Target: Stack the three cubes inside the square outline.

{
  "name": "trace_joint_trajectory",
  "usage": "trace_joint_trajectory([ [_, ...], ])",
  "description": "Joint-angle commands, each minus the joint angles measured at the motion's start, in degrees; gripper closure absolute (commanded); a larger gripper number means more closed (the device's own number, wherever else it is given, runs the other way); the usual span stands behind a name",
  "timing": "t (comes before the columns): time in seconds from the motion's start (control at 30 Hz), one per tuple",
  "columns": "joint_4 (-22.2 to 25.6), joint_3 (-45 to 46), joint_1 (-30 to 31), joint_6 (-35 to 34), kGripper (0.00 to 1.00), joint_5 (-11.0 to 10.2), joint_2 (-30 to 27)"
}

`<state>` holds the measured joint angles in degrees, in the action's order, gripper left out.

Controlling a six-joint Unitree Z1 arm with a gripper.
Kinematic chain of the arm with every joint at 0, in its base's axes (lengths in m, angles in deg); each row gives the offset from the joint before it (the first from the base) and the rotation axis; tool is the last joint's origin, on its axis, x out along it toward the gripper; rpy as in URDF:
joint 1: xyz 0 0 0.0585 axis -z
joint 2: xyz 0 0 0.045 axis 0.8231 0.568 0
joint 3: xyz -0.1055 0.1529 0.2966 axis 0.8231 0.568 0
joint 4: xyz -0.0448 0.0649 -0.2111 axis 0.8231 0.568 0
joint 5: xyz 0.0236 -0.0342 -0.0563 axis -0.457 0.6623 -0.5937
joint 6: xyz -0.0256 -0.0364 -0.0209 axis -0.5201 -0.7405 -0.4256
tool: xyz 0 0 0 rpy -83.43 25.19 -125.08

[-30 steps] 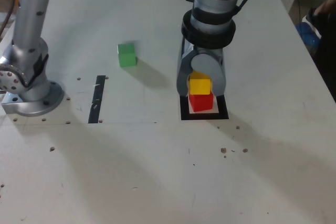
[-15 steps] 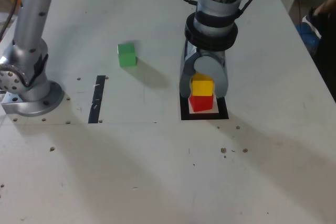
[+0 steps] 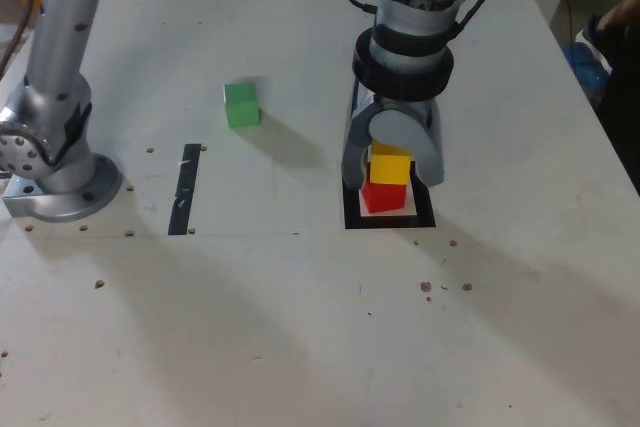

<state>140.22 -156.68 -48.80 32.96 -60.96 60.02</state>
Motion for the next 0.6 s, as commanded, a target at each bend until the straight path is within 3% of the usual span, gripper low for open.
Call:
trace_joint_trajectory([
  [0.0,0.47,-0.13,-0.09,-0.17,0.01,-0.18,-1.70],
  [0.13,2.89,0.35,-0.20,-0.42,0.01,-2.36,-6.39],
  [0.3,6.43,5.19,-3.35,1.17,0.01,-6.81,-17.54],
  [0.57,2.81,19.94,-17.43,10.75,0.01,-7.69,-30.16],
])
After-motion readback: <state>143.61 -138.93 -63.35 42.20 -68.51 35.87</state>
